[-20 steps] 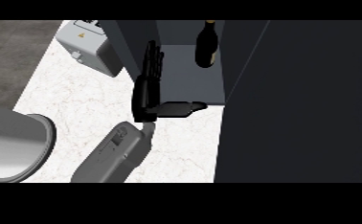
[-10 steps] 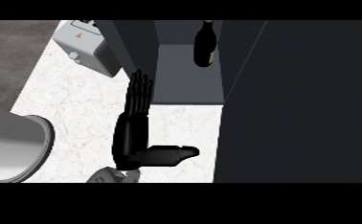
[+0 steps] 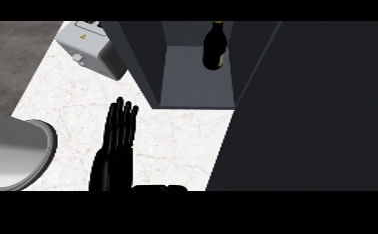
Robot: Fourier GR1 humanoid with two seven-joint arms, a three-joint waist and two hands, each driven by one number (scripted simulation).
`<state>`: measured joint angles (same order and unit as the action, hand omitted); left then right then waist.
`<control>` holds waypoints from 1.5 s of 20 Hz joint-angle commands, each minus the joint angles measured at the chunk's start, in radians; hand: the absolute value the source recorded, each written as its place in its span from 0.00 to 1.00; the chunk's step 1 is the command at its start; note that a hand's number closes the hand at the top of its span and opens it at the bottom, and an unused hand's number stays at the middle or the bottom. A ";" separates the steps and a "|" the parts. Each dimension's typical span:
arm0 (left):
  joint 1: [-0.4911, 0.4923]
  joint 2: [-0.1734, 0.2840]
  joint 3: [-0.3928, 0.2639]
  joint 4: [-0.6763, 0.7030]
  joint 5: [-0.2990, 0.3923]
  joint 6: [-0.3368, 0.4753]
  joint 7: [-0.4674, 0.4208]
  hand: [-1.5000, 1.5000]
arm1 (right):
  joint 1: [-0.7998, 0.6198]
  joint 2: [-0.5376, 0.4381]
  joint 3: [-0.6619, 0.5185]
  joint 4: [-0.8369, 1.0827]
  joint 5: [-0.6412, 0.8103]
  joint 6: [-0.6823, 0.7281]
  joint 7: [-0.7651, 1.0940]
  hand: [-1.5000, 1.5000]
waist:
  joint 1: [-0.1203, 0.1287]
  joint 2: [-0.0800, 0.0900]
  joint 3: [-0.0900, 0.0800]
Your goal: Pick up the wine, place it into the cabinet and close the cabinet
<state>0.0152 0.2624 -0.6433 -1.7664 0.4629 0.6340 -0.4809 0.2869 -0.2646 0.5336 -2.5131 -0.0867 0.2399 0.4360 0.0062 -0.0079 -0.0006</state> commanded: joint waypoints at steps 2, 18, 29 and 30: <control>0.113 0.106 0.030 -0.136 0.010 -0.027 0.004 0.00 | 0.008 -0.012 0.148 -0.205 -0.028 0.014 0.109 1.00 | 0.001 0.000 -0.001; 0.351 0.309 0.257 -0.300 0.183 -0.218 -0.035 0.00 | -0.355 0.259 0.386 0.070 0.082 -0.198 0.289 1.00 | 0.029 0.000 -0.006; 0.489 0.425 0.449 -0.295 0.327 -0.464 -0.089 0.00 | -0.763 0.260 0.342 0.342 0.044 -0.525 0.257 1.00 | 0.062 0.007 -0.005; 0.492 0.453 0.501 -0.350 0.364 -0.453 -0.055 0.00 | -0.786 0.259 0.356 0.351 0.042 -0.554 0.265 1.00 | 0.062 0.004 -0.004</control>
<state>0.4766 0.6653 -0.2271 -2.0790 0.7654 0.2280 -0.5575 -0.3348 -0.1072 0.8480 -2.3061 -0.0403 -0.2198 0.7059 0.0576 -0.0051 -0.0060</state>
